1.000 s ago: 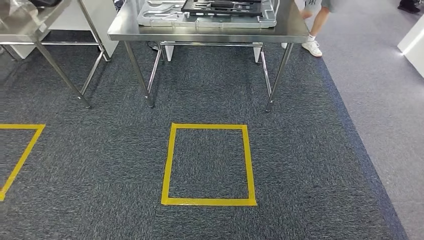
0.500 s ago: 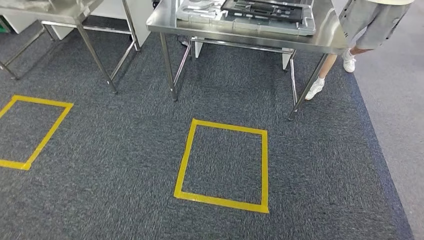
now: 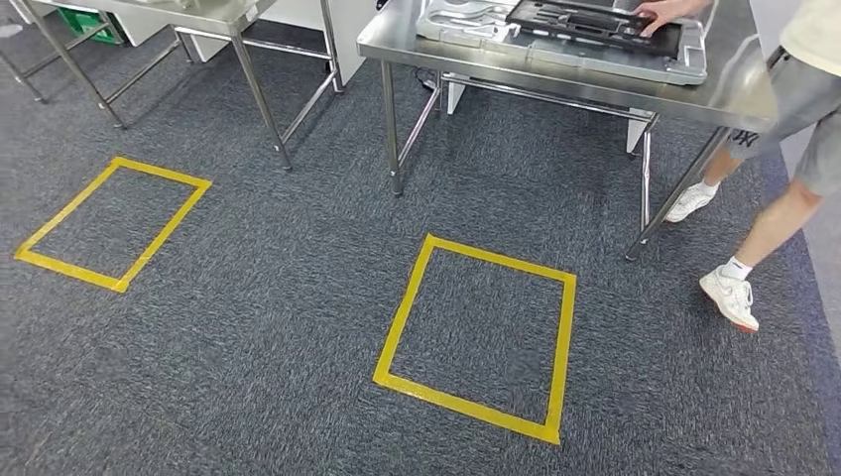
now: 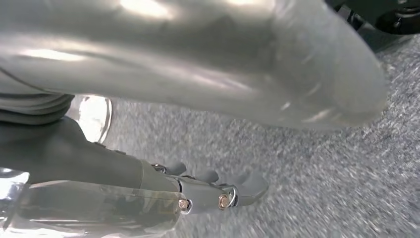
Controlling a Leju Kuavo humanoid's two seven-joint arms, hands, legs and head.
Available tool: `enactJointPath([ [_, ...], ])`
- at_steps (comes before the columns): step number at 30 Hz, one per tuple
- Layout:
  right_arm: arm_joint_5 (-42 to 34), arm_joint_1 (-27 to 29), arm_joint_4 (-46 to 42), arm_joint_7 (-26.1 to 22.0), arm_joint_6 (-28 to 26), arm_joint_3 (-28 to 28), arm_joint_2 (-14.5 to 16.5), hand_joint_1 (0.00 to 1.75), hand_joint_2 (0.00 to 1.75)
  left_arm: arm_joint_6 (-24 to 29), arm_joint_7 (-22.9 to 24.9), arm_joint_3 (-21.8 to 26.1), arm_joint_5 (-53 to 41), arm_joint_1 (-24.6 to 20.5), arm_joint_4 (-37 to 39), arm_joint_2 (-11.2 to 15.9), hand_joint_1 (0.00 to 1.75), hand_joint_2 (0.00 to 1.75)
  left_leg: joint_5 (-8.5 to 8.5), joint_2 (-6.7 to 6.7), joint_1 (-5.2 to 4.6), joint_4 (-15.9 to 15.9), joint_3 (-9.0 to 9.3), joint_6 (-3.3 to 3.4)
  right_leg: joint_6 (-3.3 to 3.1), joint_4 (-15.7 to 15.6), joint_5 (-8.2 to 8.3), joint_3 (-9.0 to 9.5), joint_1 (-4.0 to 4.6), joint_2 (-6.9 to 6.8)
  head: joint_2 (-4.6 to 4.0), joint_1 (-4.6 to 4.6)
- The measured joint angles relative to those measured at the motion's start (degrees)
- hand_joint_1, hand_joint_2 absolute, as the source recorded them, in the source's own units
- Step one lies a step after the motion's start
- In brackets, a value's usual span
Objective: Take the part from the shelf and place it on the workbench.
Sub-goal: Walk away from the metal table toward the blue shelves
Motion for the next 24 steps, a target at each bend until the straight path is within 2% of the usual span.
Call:
enactJointPath([
  [2, 0.3, 0.19, 0.02, -0.18, -0.03, 0.3, 0.02, 0.0, 0.0, 0.02, -0.08, 0.0, 0.0, -0.14, -0.01, -0.03, 0.0, 0.0, -3.83, 2.81, 0.06, 6.91, -3.14, -0.31, -0.48, -0.14, 0.02, -0.01, 0.18, -1.6, 0.0, -0.01],
  [3, 0.55, 0.25, 0.04, -0.28, -0.04, 0.44, 0.02, 0.0, 0.0, 0.05, -0.1, 0.0, 0.0, -0.17, -0.01, -0.05, 0.0, 0.0, -5.43, 3.41, 0.14, 10.65, -4.8, -0.49, -0.58, -0.13, -0.03, -0.04, 0.32, -2.45, 0.0, 0.0],
  [4, 0.98, 0.27, 0.05, -0.47, -0.05, 0.66, 0.03, 0.0, 0.0, 0.15, -0.11, 0.01, 0.0, -0.13, -0.02, -0.07, 0.0, 0.0, -6.14, 3.7, 0.21, 13.04, -5.77, -0.63, -0.61, -0.12, -0.09, -0.04, 0.41, -3.25, 0.0, 0.0],
  [5, 1.62, 0.26, 0.06, -0.7, -0.08, 0.99, 0.03, 0.0, 0.0, 0.28, -0.12, 0.0, -0.01, -0.07, -0.02, -0.08, 0.0, 0.0, -5.77, 3.92, 0.24, 13.35, -5.7, -0.71, -0.59, -0.1, -0.15, -0.03, 0.45, -4.03, 0.0, 0.0],
  [6, 2.42, 0.2, 0.06, -0.96, -0.15, 1.42, 0.08, 0.0, 0.0, 0.45, -0.12, -0.01, -0.02, -0.03, -0.02, -0.07, 0.0, 0.0, -4.43, 4.25, 0.25, 11.26, -4.44, -0.69, -0.52, -0.08, -0.23, 0.07, 0.47, -4.75, 0.0, 0.0],
  [7, 3.25, 0.15, 0.06, -1.22, -0.25, 1.93, 0.14, 0.0, 0.0, 0.61, -0.16, -0.02, -0.05, -0.05, -0.02, -0.06, 0.0, 0.0, -2.59, 4.96, 0.23, 7.45, -2.26, -0.57, -0.4, -0.07, -0.34, 0.23, 0.48, -5.42, 0.0, 0.0],
  [9, 5.0, 0.09, 0.1, -1.56, -0.72, 3.06, 0.39, 0.0, 0.0, 0.77, -0.36, -0.14, -0.17, -0.29, -0.02, -0.04, 0.0, 0.0, -0.13, 7.37, -0.12, -0.2, 1.86, 0.0, 0.07, 0.01, -0.64, 0.59, 0.73, -6.63, 0.0, 0.01],
  [10, 6.03, 0.04, 0.14, -1.65, -1.07, 3.71, 0.52, 0.0, 0.0, 0.76, -0.48, -0.31, -0.25, -0.41, -0.02, -0.04, 0.0, 0.0, 0.32, 8.1, -0.32, -2.24, 2.89, 0.32, 0.35, 0.05, -0.78, 0.72, 0.86, -7.16, 0.0, 0.01],
  [11, 7.16, -0.09, 0.18, -1.62, -1.44, 4.45, 0.68, 0.0, 0.0, 0.74, -0.57, -0.59, -0.32, -0.44, -0.02, -0.02, 0.0, 0.0, 0.3, 8.27, -0.54, -2.97, 3.09, 0.64, 0.66, 0.05, -0.86, 0.82, 0.97, -7.65, 0.0, 0.01],
  [13, 9.28, -0.52, 0.21, -1.3, -1.97, 6.16, 0.96, 0.0, 0.0, 0.69, -0.63, -1.23, -0.46, -0.31, -0.02, 0.12, 0.0, 0.0, 0.61, 7.03, -0.51, -3.21, 2.99, 1.23, 1.28, 0.05, -1.06, 1.06, 0.93, -8.13, 0.0, 0.01],
  [15, 10.48, -0.61, 0.24, -0.87, -2.1, 7.71, 1.14, 0.0, 0.0, 0.71, -0.6, -1.74, -0.56, -0.34, -0.04, 0.25, 0.0, 0.0, 1.07, 5.87, -0.24, -3.75, 3.16, 1.93, 1.84, 2.0, -2.71, 0.42, 0.68, -5.71, 0.0, 0.01],
  [17, 10.74, -0.34, 0.36, -0.54, -1.87, 8.75, 1.22, 0.0, 0.0, 0.85, -0.49, -2.31, -0.87, -0.73, -0.07, 0.28, 0.0, 0.0, 1.42, 4.63, -0.14, -3.95, 3.11, 2.42, 2.07, 8.52, -6.41, -2.6, 0.45, -2.41, 0.0, 0.01],
  [18, 10.42, -0.22, 0.45, -0.42, -1.62, 9.05, 1.27, 0.0, 0.0, 0.93, -0.35, -2.69, -1.37, -0.94, -0.07, 0.3, 0.0, 0.0, 1.49, 3.92, -0.16, -3.92, 2.98, 2.54, 2.13, 12.46, -8.08, -4.56, 0.42, -1.71, 0.0, 0.01],
  [19, 9.76, -0.13, 0.52, -0.27, -1.4, 9.2, 1.32, 0.0, 0.0, 1.0, -0.07, -3.22, -2.12, -1.1, -0.07, 0.3, 0.0, 0.0, 1.53, 3.19, -0.18, -3.88, 2.93, 2.59, 2.21, 15.4, -8.86, -6.09, 0.38, -1.43, 0.0, 0.01],
  [20, 8.87, -0.06, 0.57, -0.08, -1.23, 9.15, 1.35, 0.0, 0.0, 1.02, 0.42, -3.87, -3.14, -1.27, -0.1, 0.3, 0.0, 0.0, 1.54, 2.37, -0.19, -3.82, 2.91, 2.59, 2.27, 16.33, -8.4, -6.72, 0.33, -1.33, 0.0, 0.01],
  [21, 7.96, -0.02, 0.6, 0.14, -1.17, 8.94, 1.39, 0.0, 0.0, 1.02, 1.16, -4.58, -4.17, -1.53, -0.18, 0.25, 0.0, 0.0, 1.55, 1.53, -0.17, -3.73, 2.93, 2.54, 2.3, 15.12, -6.88, -6.38, 0.24, -1.19, 0.0, 0.02],
  [22, 7.19, -0.01, 0.6, 0.5, -1.2, 8.66, 1.45, 0.0, 0.0, 1.09, 2.23, -5.36, -5.17, -1.95, -0.27, 0.17, 0.0, 0.0, 1.55, 0.67, -0.14, -3.6, 2.94, 2.45, 2.26, 11.95, -4.6, -5.12, 0.1, -0.68, 0.0, 0.02],
  [24, 6.28, 0.01, 0.65, 1.44, -1.27, 8.05, 1.67, 0.0, 0.0, 1.46, 4.79, -6.8, -6.67, -3.33, -0.47, -0.09, 0.0, 0.0, 1.48, -0.95, -0.14, -3.12, 2.67, 1.95, 2.03, 4.61, -1.02, -2.25, -0.22, 2.11, 0.0, 0.02],
])
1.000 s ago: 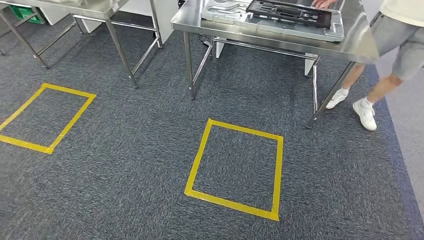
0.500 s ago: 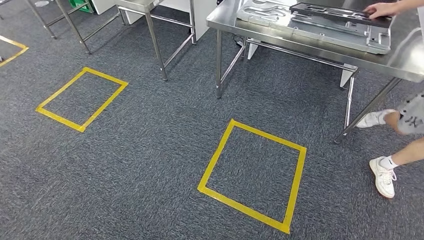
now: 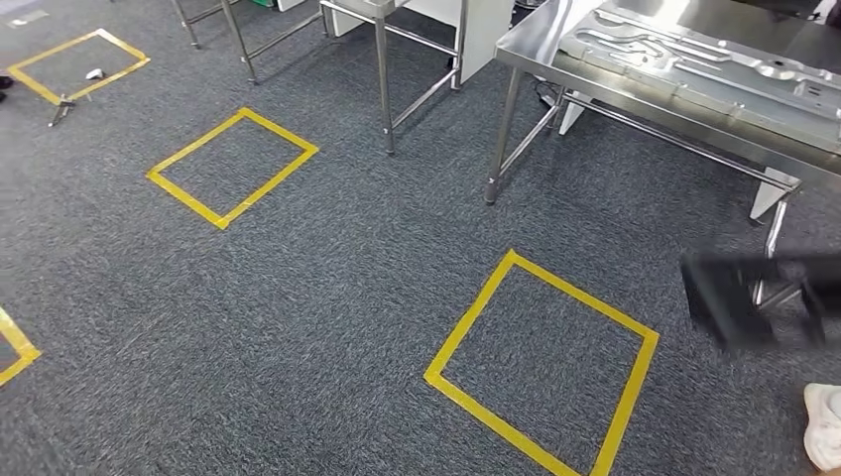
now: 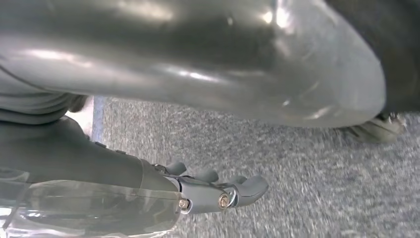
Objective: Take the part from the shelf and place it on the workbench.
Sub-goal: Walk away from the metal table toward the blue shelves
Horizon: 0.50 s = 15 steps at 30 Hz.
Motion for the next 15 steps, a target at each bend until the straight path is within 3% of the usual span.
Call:
enactJointPath([
  [2, -0.42, -0.23, 0.05, 0.78, 0.0, -0.51, 0.4, 0.0, 0.0, 0.46, 1.9, -1.11, -0.79, -1.48, -0.07, -0.18, 0.0, 0.0, 0.04, -1.3, 0.05, 0.31, -0.59, -0.84, -0.37, -3.18, 0.89, 1.11, 0.05, 1.73, 0.0, 0.0],
  [4, -0.58, -0.66, 0.07, 1.05, 0.01, -0.85, 0.8, 0.0, 0.0, 0.68, 2.66, -1.84, -1.03, -2.34, -0.08, -0.21, 0.0, 0.0, 0.27, -2.33, 0.25, 0.2, -1.01, -1.72, -1.02, -3.49, 1.09, 1.19, 0.21, 0.69, 0.0, -0.01],
  [6, -0.64, -0.79, 0.07, 1.18, 0.01, -1.02, 1.14, 0.0, 0.0, 0.73, 2.94, -2.35, -1.06, -2.74, -0.08, -0.26, 0.0, 0.0, -0.78, -0.4, 0.31, 1.82, -1.83, -2.24, -1.91, -4.07, 1.45, 1.44, 0.15, -0.75, 0.0, -0.02],
  [8, -0.59, -0.59, 0.07, 1.26, 0.09, -1.13, 1.42, 0.0, 0.0, 0.81, 3.23, -2.71, -1.08, -3.27, -0.08, -0.32, 0.0, 0.0, -4.31, 3.14, 0.3, 7.92, -4.64, -2.58, -2.53, -4.42, 1.56, 1.57, 0.3, -2.54, 0.0, -0.02],
  [10, -0.48, -0.38, 0.07, 1.31, 0.23, -1.23, 1.62, 0.0, 0.0, 1.14, 4.07, -2.84, -1.38, -3.87, -0.08, -0.35, 0.0, 0.0, -7.55, 4.48, 0.4, 15.26, -8.04, -2.98, -2.73, -4.41, 1.47, 1.51, 0.59, -4.37, 0.0, -0.02],
  [11, -0.44, -0.36, 0.07, 1.44, 0.31, -1.28, 1.7, 0.0, 0.0, 1.39, 4.8, -2.86, -1.76, -4.1, -0.08, -0.36, 0.0, 0.0, -7.81, 4.67, 0.48, 16.86, -8.68, -3.12, -2.72, -4.4, 1.43, 1.5, 0.67, -5.23, 0.0, -0.02],
  [12, -0.41, -0.4, 0.07, 1.61, 0.43, -1.33, 1.78, 0.0, 0.0, 1.68, 5.74, -2.87, -2.26, -4.34, -0.08, -0.37, 0.0, 0.0, -6.99, 4.87, 0.55, 16.18, -8.17, -3.2, -2.69, -4.39, 1.39, 1.53, 0.7, -6.05, 0.0, -0.02],
  [13, -0.38, -0.49, 0.07, 1.77, 0.62, -1.39, 1.86, 0.0, 0.0, 1.97, 6.81, -2.87, -2.79, -4.66, -0.08, -0.34, 0.0, 0.0, -5.32, 5.31, 0.61, 13.25, -6.5, -3.22, -2.6, -4.37, 1.33, 1.61, 0.71, -6.83, 0.0, -0.02],
  [15, -0.01, -0.68, 0.07, 1.95, 1.07, -1.48, 2.01, 0.0, 0.0, 2.32, 8.49, -2.87, -3.31, -5.63, -0.08, -0.24, 0.0, 0.0, -1.99, 7.9, 0.52, 5.01, -1.91, -2.94, -2.2, -4.25, 1.06, 1.88, 0.92, -8.2, 0.0, -0.02],
])
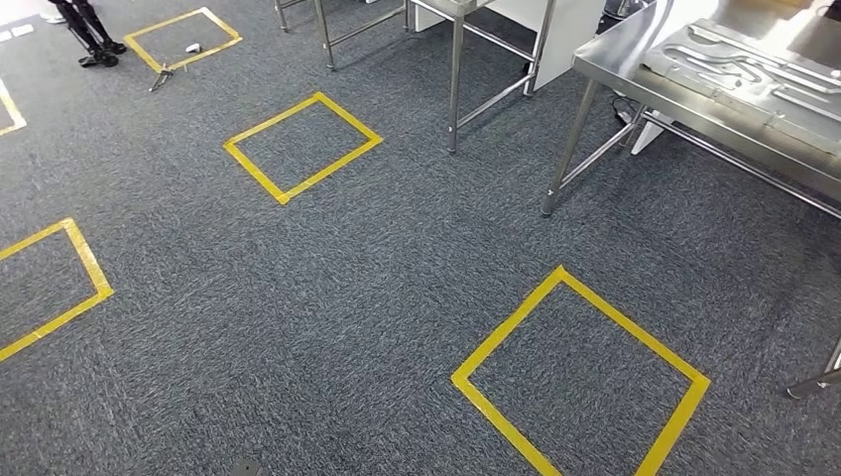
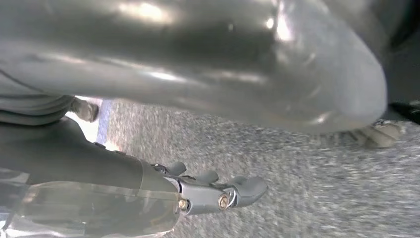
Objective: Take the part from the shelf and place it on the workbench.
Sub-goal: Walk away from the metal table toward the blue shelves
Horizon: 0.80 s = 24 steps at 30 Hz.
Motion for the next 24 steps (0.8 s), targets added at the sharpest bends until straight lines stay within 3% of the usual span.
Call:
enactJointPath([
  [2, 0.86, -0.23, 0.0, 0.14, 0.22, 0.0, 0.18, 0.0, 0.0, -0.04, 0.74, 0.02, 0.47, -0.96, 0.0, 0.22, 0.0, 0.0, 1.2, 1.73, -0.28, -4.33, 2.11, 0.71, 0.61, 0.12, -0.23, 0.28, 0.31, -1.11, 0.0, 0.01],
  [4, 2.4, -0.67, -0.01, 0.18, 0.16, 0.29, 0.45, 0.0, 0.0, -0.19, 0.53, 0.18, 2.29, -1.0, 0.0, 0.8, 0.0, 0.0, 1.28, 0.85, -0.45, -4.78, 1.99, 1.5, 1.25, 0.04, -0.33, 0.58, 0.34, -1.95, 0.0, 0.01],
  [5, 3.55, -0.89, -0.01, 0.03, 0.15, 0.65, 0.56, 0.0, 0.0, -0.14, -0.1, 0.5, 3.86, -0.52, 0.0, 1.14, 0.0, 0.0, 1.43, 0.32, -0.39, -4.98, 2.12, 1.81, 1.63, 0.24, -0.64, 0.66, 0.19, -1.35, 0.0, 0.01],
  [7, 6.02, -1.0, -0.02, -0.47, 0.33, 1.75, 0.68, 0.0, 0.0, 0.19, -2.4, 1.85, 7.35, 1.08, 0.0, 1.79, 0.0, 0.0, 1.76, -0.67, -0.19, -5.38, 2.39, 2.51, 2.15, 3.08, -2.9, -0.38, -0.1, 1.59, 0.0, 0.01],
  [8, 7.02, -0.92, -0.01, -0.64, 0.51, 2.37, 0.68, 0.0, 0.0, 0.41, -3.65, 2.78, 8.57, 2.07, 0.0, 2.03, 0.0, 0.0, 1.85, -1.15, -0.22, -5.44, 2.4, 2.76, 2.25, 6.29, -4.82, -1.82, -0.21, 3.32, 0.0, 0.01],
  [9, 7.68, -0.83, -0.01, -0.71, 0.71, 2.92, 0.68, 0.0, 0.0, 0.68, -4.55, 3.66, 9.22, 3.0, 0.01, 2.25, 0.0, 0.0, 1.9, -1.68, -0.32, -5.43, 2.28, 2.97, 2.24, 10.22, -6.8, -3.7, -0.23, 4.22, 0.0, 0.01],
  [10, 8.06, -0.76, 0.0, -0.64, 0.92, 3.38, 0.68, 0.0, 0.0, 1.03, -5.09, 4.45, 9.44, 3.88, 0.01, 2.41, 0.0, 0.0, 1.94, -2.39, -0.45, -5.4, 2.17, 3.11, 2.22, 13.9, -8.18, -5.53, -0.24, 4.54, 0.0, 0.01],
  [11, 8.2, -0.72, 0.0, -0.5, 1.06, 3.69, 0.68, 0.0, 0.0, 1.47, -5.22, 5.06, 9.48, 4.63, 0.02, 2.5, 0.0, 0.0, 1.97, -3.23, -0.58, -5.36, 2.1, 3.19, 2.16, 16.16, -8.51, -6.73, -0.23, 4.63, 0.0, 0.01],
  [12, 8.18, -0.73, 0.0, -0.32, 1.16, 3.88, 0.67, 0.0, 0.0, 1.95, -5.15, 5.5, 9.48, 5.22, 0.02, 2.54, 0.0, 0.0, 1.99, -4.18, -0.68, -5.3, 2.08, 3.22, 2.02, 16.12, -7.55, -6.87, -0.23, 4.73, 0.0, 0.01],
  [13, 8.05, -0.76, 0.0, -0.11, 1.2, 3.98, 0.65, 0.0, 0.0, 2.33, -5.04, 5.82, 9.46, 5.64, 0.02, 2.52, 0.0, 0.0, 1.99, -5.19, -0.73, -5.23, 2.11, 3.23, 1.8, 13.86, -5.61, -5.97, -0.21, 5.02, 0.0, 0.01],
  [15, 7.75, -0.74, 0.0, 0.1, 1.21, 4.04, 0.45, 0.0, 0.0, 2.77, -4.84, 6.18, 9.45, 5.96, 0.02, 2.28, 0.0, 0.0, 2.0, -7.04, -0.76, -5.04, 2.06, 3.1, 1.12, 5.99, -1.33, -2.63, -0.2, 7.63, 0.0, 0.01],
  [16, 7.65, -0.73, 0.0, 0.16, 1.2, 4.07, 0.31, 0.0, 0.0, 2.82, -4.69, 6.34, 9.42, 5.96, 0.01, 2.12, 0.0, 0.0, 2.04, -7.85, -0.73, -4.94, 1.92, 2.89, 0.89, 2.95, -0.19, -1.43, -0.17, 8.93, 0.0, 0.01],
  [17, 7.57, -0.78, -0.01, 0.3, 1.16, 4.09, 0.19, 0.0, 0.0, 2.85, -4.47, 6.47, 9.36, 5.97, 0.01, 1.97, 0.0, 0.0, 2.09, -8.53, -0.63, -4.9, 1.7, 2.58, 0.7, 1.17, 0.24, -0.79, -0.07, 9.91, 0.0, 0.01],
  [19, 7.36, -1.0, -0.02, 0.79, 1.04, 4.1, 0.09, 0.0, 0.0, 2.91, -3.76, 6.61, 9.23, 6.2, 0.0, 1.8, 0.0, 0.0, 2.35, -9.9, -0.36, -5.08, 1.3, 1.72, 0.42, 0.31, 0.25, -0.54, 0.16, 9.38, 0.0, 0.01],
  [20, 7.26, -1.08, -0.02, 1.04, 0.99, 4.1, 0.08, 0.0, 0.0, 3.0, -3.34, 6.62, 9.2, 6.37, 0.0, 1.72, 0.0, 0.0, 2.36, -9.93, -0.28, -5.03, 1.18, 1.42, 0.17, -0.1, 0.46, -0.29, 0.11, 8.63, 0.0, 0.01],
  [21, 7.27, -1.02, -0.02, 1.21, 1.0, 4.09, 0.04, 0.0, 0.0, 3.15, -2.92, 6.62, 9.2, 6.5, 0.0, 1.62, 0.0, 0.0, 1.97, -9.1, -0.34, -4.44, 0.86, 1.19, -0.1, -0.63, 0.7, 0.02, 0.0, 7.87, 0.0, -0.01],
  [22, 7.41, -0.88, -0.02, 1.29, 1.08, 4.09, -0.01, 0.0, 0.0, 3.37, -2.52, 6.64, 9.23, 6.51, 0.0, 1.49, 0.0, 0.0, 0.96, -7.7, -0.41, -2.82, 0.06, 1.02, -0.4, -1.16, 0.9, 0.32, -0.1, 7.0, 0.0, -0.01],
  [24, 8.03, -0.53, -0.02, 1.5, 1.31, 4.16, -0.17, 0.0, 0.0, 3.79, -2.02, 6.77, 9.3, 6.4, 0.0, 1.19, 0.0, 0.0, -2.63, -4.47, -0.33, 3.91, -3.21, 0.67, -0.82, -1.61, 0.93, 0.64, -0.02, 5.2, 0.0, -0.02],
])
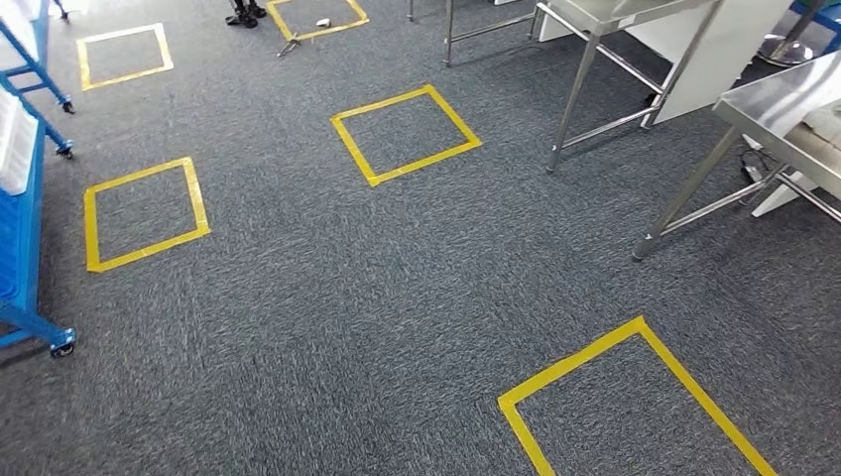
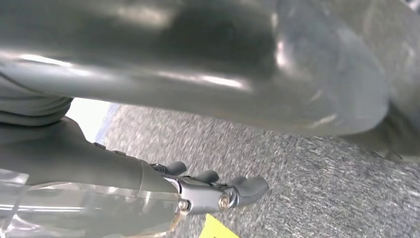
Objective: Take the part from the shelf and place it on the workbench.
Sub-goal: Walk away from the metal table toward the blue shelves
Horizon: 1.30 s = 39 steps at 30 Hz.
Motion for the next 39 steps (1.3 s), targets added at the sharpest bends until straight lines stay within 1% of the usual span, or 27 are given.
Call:
enactJointPath([
  [2, 0.54, 0.13, 0.0, 0.23, 0.24, 0.19, -0.2, 0.0, 0.0, 0.25, 0.13, 0.15, 0.02, 0.13, 0.0, -0.32, 0.0, 0.0, -2.37, 1.07, 0.37, 6.49, -3.19, -0.49, -0.05, 0.03, -0.19, 0.08, 0.15, -1.76, 0.0, 0.0],
  [3, 0.69, 0.14, 0.0, 0.31, 0.36, 0.29, -0.31, 0.0, 0.0, 0.31, 0.14, 0.17, 0.01, 0.3, 0.0, -0.46, 0.0, 0.0, -2.02, 1.3, 0.57, 7.08, -3.43, -0.71, 0.05, 0.05, -0.32, 0.15, 0.16, -2.51, 0.0, 0.0],
  [4, 0.76, 0.14, 0.0, 0.34, 0.46, 0.38, -0.42, 0.0, 0.0, 0.34, 0.16, 0.18, 0.0, 0.47, 0.0, -0.56, 0.0, 0.0, -0.68, 1.63, 0.76, 5.34, -2.48, -0.91, 0.22, 0.1, -0.47, 0.29, 0.13, -3.21, 0.0, 0.0],
  [6, 0.81, 0.14, 0.0, 0.35, 0.54, 0.46, -0.66, 0.0, 0.0, 0.35, 0.33, 0.17, -0.04, 0.54, 0.0, -0.77, 0.0, 0.0, 2.89, 3.73, 0.97, -2.57, 1.74, -1.07, 0.78, 0.39, -0.99, 0.66, 0.13, -4.52, 0.0, 0.0],
  [8, 0.84, 0.13, 0.0, 0.38, 0.59, 0.5, -1.04, 0.0, 0.0, 0.35, 0.71, 0.16, -0.08, 0.42, 0.0, -1.07, 0.0, 0.0, 4.62, 5.45, 0.75, -8.0, 4.63, -0.5, 1.56, 0.79, -1.57, 0.95, 0.29, -5.56, 0.0, 0.01],
  [9, 0.91, 0.05, 0.0, 0.4, 0.65, 0.51, -1.25, 0.0, 0.0, 0.39, 0.93, 0.16, -0.08, 0.43, 0.0, -1.22, 0.0, 0.0, 4.56, 5.58, 0.49, -8.59, 4.85, -0.06, 1.93, 0.89, -1.73, 1.05, 0.35, -5.97, 0.0, 0.02],
  [11, 1.15, -0.25, -0.01, 0.44, 0.78, 0.58, -1.51, 0.0, 0.0, 0.52, 1.31, 0.16, -0.07, 0.61, 0.0, -1.37, 0.0, 0.0, 4.72, 4.41, 0.26, -8.71, 4.75, 0.79, 2.67, 0.89, -1.97, 1.35, 0.1, -6.41, 0.0, 0.02],
  [13, 1.37, -0.34, -0.03, 0.5, 0.8, 0.7, -1.81, 0.0, 0.0, 0.61, 1.5, 0.16, -0.07, 0.63, 0.0, -1.55, 0.0, 0.0, 4.99, 3.28, 0.36, -9.05, 4.84, 1.61, 3.23, 2.9, -3.65, 0.72, -0.29, -4.23, 0.0, 0.02],
  [15, 1.45, -0.08, -0.04, 0.54, 0.78, 0.75, -2.05, 0.0, 0.0, 0.64, 1.58, 0.16, -0.07, 0.44, 0.0, -1.69, 0.0, 0.0, 5.17, 2.1, 0.35, -9.17, 4.84, 2.2, 3.33, 9.49, -7.3, -2.39, -0.42, -1.24, 0.0, 0.02],
  [16, 1.46, 0.04, -0.04, 0.54, 0.78, 0.76, -2.08, 0.0, 0.0, 0.65, 1.6, 0.16, -0.07, 0.37, 0.0, -1.71, 0.0, 0.0, 5.2, 1.46, 0.24, -9.16, 4.77, 2.36, 3.28, 13.63, -9.01, -4.54, -0.41, -0.63, 0.0, 0.02],
  [17, 1.47, 0.11, -0.04, 0.54, 0.78, 0.77, -2.13, 0.0, 0.0, 0.66, 1.6, 0.16, -0.06, 0.37, 0.0, -1.74, 0.0, 0.0, 5.2, 0.78, 0.11, -9.14, 4.75, 2.44, 3.22, 16.82, -9.88, -6.31, -0.39, -0.4, 0.0, 0.02],
  [18, 1.54, 0.12, -0.04, 0.54, 0.76, 0.78, -2.17, 0.0, 0.0, 0.65, 1.6, 0.16, -0.05, 0.42, 0.0, -1.79, 0.0, 0.0, 5.2, 0.02, -0.01, -9.1, 4.76, 2.48, 3.12, 18.1, -9.54, -7.25, -0.36, -0.3, 0.0, 0.02],
  [19, 1.64, 0.11, -0.04, 0.54, 0.72, 0.8, -2.25, 0.0, 0.0, 0.64, 1.59, 0.16, -0.05, 0.48, 0.0, -1.86, 0.0, 0.0, 5.2, -0.78, -0.09, -9.06, 4.82, 2.48, 2.95, 17.01, -8.03, -7.06, -0.34, -0.17, 0.0, 0.02],
  [20, 1.79, 0.1, -0.04, 0.52, 0.61, 0.85, -2.35, 0.0, 0.0, 0.63, 1.56, 0.16, -0.04, 0.5, 0.0, -1.98, 0.0, 0.0, 5.19, -1.63, -0.13, -8.99, 4.9, 2.45, 2.73, 13.71, -5.65, -5.8, -0.33, 0.26, 0.0, 0.02],
  [22, 2.04, 0.18, -0.04, 0.29, 0.12, 0.92, -2.67, 0.0, 0.0, 0.62, 1.47, 0.16, -0.07, 0.46, 0.0, -2.32, 0.0, 0.0, 5.14, -3.18, -0.16, -8.78, 4.85, 2.23, 2.28, 5.78, -1.68, -2.65, -0.32, 3.09, 0.0, 0.02],
  [24, 2.13, 0.21, -0.04, -0.53, -0.84, 0.95, -3.01, 0.0, 0.0, 0.5, 1.37, 0.16, -0.13, 0.48, 0.0, -2.66, 0.0, 0.0, 5.26, -4.48, -0.06, -8.65, 4.43, 1.61, 1.97, 2.29, -0.53, -1.4, -0.16, 5.0, 0.0, 0.02],
  [26, 2.06, 0.07, -0.04, -1.97, -2.07, 0.95, -3.25, 0.0, 0.0, 0.19, 1.27, 0.15, -0.3, 0.58, 0.0, -2.86, 0.0, 0.0, 5.56, -5.68, 0.08, -8.84, 4.04, 0.77, 1.48, 1.93, -0.31, -1.33, -0.09, 3.91, 0.0, 0.02],
  [27, 2.02, 0.01, -0.04, -2.7, -2.64, 0.94, -3.37, 0.0, 0.0, 0.03, 1.22, 0.14, -0.4, 0.63, 0.0, -2.91, 0.0, 0.0, 5.4, -5.3, 0.05, -8.62, 3.84, 0.48, 1.08, 1.55, -0.12, -1.15, -0.15, 3.15, 0.0, 0.02],
  [29, 1.94, 0.09, -0.04, -3.81, -3.35, 0.93, -3.52, 0.0, 0.0, -0.26, 1.07, 0.11, -0.53, 0.58, -0.01, -3.0, 0.0, 0.0, 3.37, -2.54, -0.11, -5.46, 2.31, 0.16, 0.26, 0.76, 0.22, -0.81, -0.32, 1.43, 0.0, 0.01],
  [30, 1.94, 0.16, -0.04, -4.17, -3.5, 0.93, -3.59, 0.0, 0.0, -0.36, 0.94, 0.1, -0.53, 0.51, -0.02, -3.05, 0.0, 0.0, 1.45, -0.69, -0.08, -2.0, 0.7, 0.07, 0.0, 0.65, 0.23, -0.74, -0.17, 0.51, 0.0, 0.01],
  [31, 1.97, 0.22, -0.04, -4.42, -3.52, 0.93, -3.64, 0.0, 0.0, -0.42, 0.81, 0.09, -0.53, 0.45, -0.02, -3.09, 0.0, 0.0, -0.52, 0.42, 0.0, 2.08, -1.22, -0.09, -0.16, 0.65, 0.19, -0.75, -0.03, -0.35, 0.0, 0.01],
  [32, 2.0, 0.27, -0.04, -4.56, -3.49, 0.93, -3.68, 0.0, 0.0, -0.43, 0.69, 0.09, -0.52, 0.45, -0.02, -3.11, 0.0, 0.0, -1.9, 0.96, 0.09, 5.69, -2.89, -0.28, -0.19, 0.67, 0.13, -0.77, 0.09, -1.26, 0.0, 0.01],
  [33, 2.05, 0.27, -0.04, -4.65, -3.46, 0.93, -3.73, 0.0, 0.0, -0.42, 0.61, 0.09, -0.52, 0.52, -0.02, -3.12, 0.0, 0.0, -2.32, 1.24, 0.16, 7.67, -3.74, -0.43, -0.17, 0.69, 0.06, -0.76, 0.16, -2.14, 0.0, 0.01],
  [34, 2.1, 0.24, -0.04, -4.69, -3.44, 0.93, -3.75, 0.0, 0.0, -0.42, 0.57, 0.09, -0.52, 0.62, -0.02, -3.12, 0.0, 0.0, -1.6, 1.45, 0.2, 7.25, -3.37, -0.52, -0.11, 0.71, -0.01, -0.71, 0.19, -2.94, 0.0, 0.0],
  [36, 2.16, 0.18, -0.04, -4.74, -3.44, 0.93, -3.76, 0.0, 0.0, -0.41, 0.54, 0.09, -0.52, 0.74, -0.02, -3.12, 0.0, 0.0, 1.98, 2.85, 0.16, 0.04, 0.71, -0.37, 0.13, 0.82, -0.26, -0.47, 0.22, -4.42, 0.0, 0.0],
  [38, 2.19, 0.18, -0.04, -4.77, -3.44, 0.93, -3.77, 0.0, 0.0, -0.41, 0.48, 0.09, -0.52, 0.61, -0.02, -3.12, 0.0, 0.0, 4.31, 4.99, -0.19, -7.22, 4.67, 0.31, 0.63, 1.01, -0.65, -0.21, 0.45, -5.61, 0.0, 0.01],
  [39, 2.19, 0.12, -0.04, -4.78, -3.44, 0.93, -3.79, 0.0, 0.0, -0.41, 0.45, 0.09, -0.52, 0.57, -0.02, -3.12, 0.0, 0.0, 4.6, 5.59, -0.38, -8.85, 5.48, 0.69, 0.93, 1.09, -0.8, -0.09, 0.54, -6.08, 0.0, 0.02],
])
